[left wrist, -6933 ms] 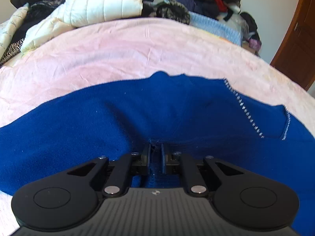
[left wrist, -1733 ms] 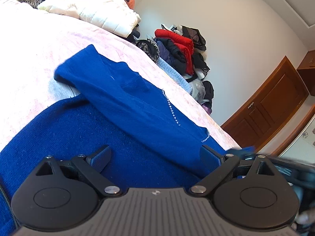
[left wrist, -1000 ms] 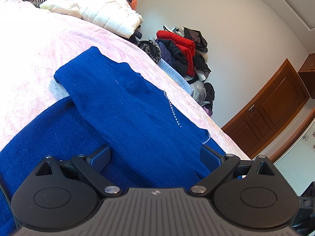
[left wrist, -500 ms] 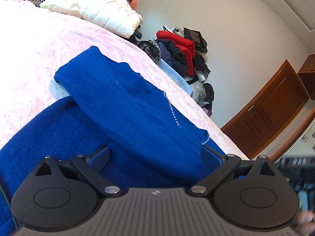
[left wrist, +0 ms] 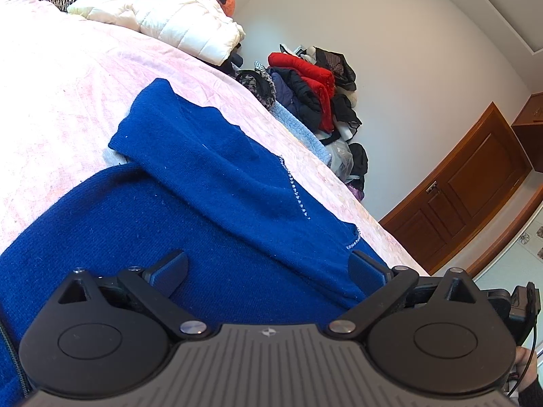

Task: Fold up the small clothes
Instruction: 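Lift the held hem and fold it up toward the collar with the right gripper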

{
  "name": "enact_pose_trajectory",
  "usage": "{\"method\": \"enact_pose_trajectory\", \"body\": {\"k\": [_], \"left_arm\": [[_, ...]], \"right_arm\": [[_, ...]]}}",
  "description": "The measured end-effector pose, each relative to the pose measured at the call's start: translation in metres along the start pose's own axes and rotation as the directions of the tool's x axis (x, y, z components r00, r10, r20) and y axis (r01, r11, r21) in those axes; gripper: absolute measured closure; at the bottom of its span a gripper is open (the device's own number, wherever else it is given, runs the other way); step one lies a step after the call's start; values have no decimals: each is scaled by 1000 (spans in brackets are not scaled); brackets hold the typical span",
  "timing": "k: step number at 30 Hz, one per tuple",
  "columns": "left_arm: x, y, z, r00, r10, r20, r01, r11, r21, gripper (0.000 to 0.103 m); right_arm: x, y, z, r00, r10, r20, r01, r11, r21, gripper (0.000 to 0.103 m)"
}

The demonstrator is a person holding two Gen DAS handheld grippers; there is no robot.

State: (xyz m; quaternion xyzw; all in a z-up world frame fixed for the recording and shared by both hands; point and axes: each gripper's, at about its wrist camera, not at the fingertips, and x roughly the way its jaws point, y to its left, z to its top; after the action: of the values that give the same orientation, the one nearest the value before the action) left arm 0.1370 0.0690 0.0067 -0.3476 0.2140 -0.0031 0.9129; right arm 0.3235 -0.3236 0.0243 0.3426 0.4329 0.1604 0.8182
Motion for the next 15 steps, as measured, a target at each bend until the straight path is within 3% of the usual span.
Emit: {"method": "enact_pose_trajectory", "body": {"k": [2, 4, 9, 12, 15], "left_arm": [[0, -1, 0, 1000, 1, 0, -1, 1000, 2, 1], [0, -1, 0, 1000, 1, 0, -1, 1000, 2, 1], [1, -1, 0, 1000, 1, 0, -1, 1000, 2, 1], [1, -1, 0, 1000, 2, 0, -2, 1000, 2, 1], [1, -1, 0, 1000, 2, -1, -2, 1000, 4, 1]], "right_arm": [[5, 6, -10, 997, 83, 6, -83, 997, 1, 74], [15, 18, -10, 994, 110, -12, -110, 994, -15, 61], [50, 33, -7, 990, 73, -119, -75, 997, -11, 56], [65, 37, -14, 982, 97, -160, -98, 995, 0, 52], [70, 51, -19, 978, 112, -175, -123, 991, -49, 37]]}}
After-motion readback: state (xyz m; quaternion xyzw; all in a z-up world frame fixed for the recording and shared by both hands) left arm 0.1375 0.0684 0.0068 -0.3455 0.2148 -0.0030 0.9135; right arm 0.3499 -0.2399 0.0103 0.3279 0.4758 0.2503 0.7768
